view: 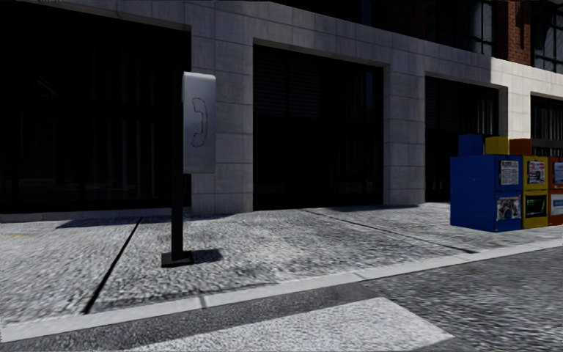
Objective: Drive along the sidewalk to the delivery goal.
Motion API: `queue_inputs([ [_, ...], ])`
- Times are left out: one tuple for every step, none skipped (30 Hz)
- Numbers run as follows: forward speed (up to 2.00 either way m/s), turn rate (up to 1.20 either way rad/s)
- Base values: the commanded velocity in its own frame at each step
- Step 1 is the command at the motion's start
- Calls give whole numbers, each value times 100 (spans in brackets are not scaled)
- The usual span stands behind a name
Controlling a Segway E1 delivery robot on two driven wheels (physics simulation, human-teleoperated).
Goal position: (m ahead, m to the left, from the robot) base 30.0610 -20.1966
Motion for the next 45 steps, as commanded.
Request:
queue_inputs([
  [200, -15],
  [200, -15],
  [200, -24],
  [200, -26],
  [200, -26],
  [200, -26],
  [200, -27],
  [200, -27],
  [200, -27],
  [200, -27],
  [200, -27],
  [195, -27],
  [195, -27],
  [188, -27],
  [180, -27],
  [180, -27],
  [178, -27],
  [177, -27],
  [177, -27],
  [177, -27],
  [173, -27],
  [168, -27],
  [168, -27],
  [165, -27],
  [161, -27],
  [157, -27],
  [157, -27],
  [155, -27],
  [152, -27],
  [150, -27],
  [150, -27],
  [142, -27],
  [139, -27],
  [136, -27],
  [135, -27],
  [135, -27],
  [133, -27],
  [131, -27],
  [131, -27],
  [131, -27],
  [130, -27],
  [130, -27],
  [130, -27],
  [130, -27],
  [130, -27],
])
